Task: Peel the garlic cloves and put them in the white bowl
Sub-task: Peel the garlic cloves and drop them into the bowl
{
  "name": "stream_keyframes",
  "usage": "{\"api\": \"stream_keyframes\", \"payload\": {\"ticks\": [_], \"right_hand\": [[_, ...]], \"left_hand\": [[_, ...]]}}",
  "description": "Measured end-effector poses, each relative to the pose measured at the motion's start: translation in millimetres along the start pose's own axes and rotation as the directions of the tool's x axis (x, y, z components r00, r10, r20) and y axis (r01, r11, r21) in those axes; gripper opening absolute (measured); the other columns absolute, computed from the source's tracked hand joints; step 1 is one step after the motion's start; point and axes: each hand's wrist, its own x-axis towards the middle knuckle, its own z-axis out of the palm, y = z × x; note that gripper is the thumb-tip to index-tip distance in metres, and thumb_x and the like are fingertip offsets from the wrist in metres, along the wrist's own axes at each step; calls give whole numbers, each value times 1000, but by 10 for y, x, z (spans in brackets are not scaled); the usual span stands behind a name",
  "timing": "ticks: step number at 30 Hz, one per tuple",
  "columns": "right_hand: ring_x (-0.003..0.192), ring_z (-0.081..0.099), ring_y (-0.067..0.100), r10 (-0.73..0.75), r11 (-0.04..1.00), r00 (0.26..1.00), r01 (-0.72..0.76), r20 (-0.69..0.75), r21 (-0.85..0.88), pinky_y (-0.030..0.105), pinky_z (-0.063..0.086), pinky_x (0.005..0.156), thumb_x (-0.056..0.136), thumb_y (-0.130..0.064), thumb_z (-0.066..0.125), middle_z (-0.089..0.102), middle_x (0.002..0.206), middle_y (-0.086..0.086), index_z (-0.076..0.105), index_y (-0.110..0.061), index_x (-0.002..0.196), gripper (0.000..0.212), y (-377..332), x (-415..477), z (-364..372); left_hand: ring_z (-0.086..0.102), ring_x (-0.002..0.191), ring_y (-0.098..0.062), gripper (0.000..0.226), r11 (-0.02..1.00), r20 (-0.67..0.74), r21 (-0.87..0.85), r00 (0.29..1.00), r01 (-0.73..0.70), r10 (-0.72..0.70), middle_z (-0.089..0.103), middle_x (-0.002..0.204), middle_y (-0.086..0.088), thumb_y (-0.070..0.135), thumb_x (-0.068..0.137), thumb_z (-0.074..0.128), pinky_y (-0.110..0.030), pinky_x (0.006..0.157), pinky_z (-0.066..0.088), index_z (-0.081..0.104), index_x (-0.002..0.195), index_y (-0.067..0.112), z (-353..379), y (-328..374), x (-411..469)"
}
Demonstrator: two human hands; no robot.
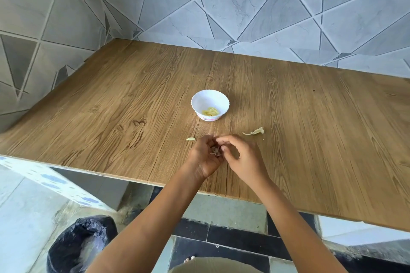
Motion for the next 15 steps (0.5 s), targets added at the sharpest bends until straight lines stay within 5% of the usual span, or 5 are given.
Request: {"api": "stream_keyframes", "payload": {"ticks": [7, 15], "right_hand": [[96, 66, 9, 132, 990, 990, -134, -42, -37, 33, 56, 82, 85, -12, 65, 70, 105, -5, 69, -12, 109, 24, 161, -216, -150], [91, 68, 26, 229, 916, 966, -254, -116, -309, 32, 53, 75, 80, -8, 72, 70, 107, 9, 65, -4, 114, 35, 309, -563, -109]], "left_hand": [[59, 80, -24, 36, 996, -6, -75, 999, -52, 51, 62, 85, -17, 15, 99, 32, -29, 76, 48, 60, 86, -4, -179, 192, -39], [60, 82, -23, 32, 992, -39, -85, 995, -89, 86, 63, 87, -15, 14, 98, 36, -29, 77, 49, 62, 87, -3, -310, 161, -119]]}}
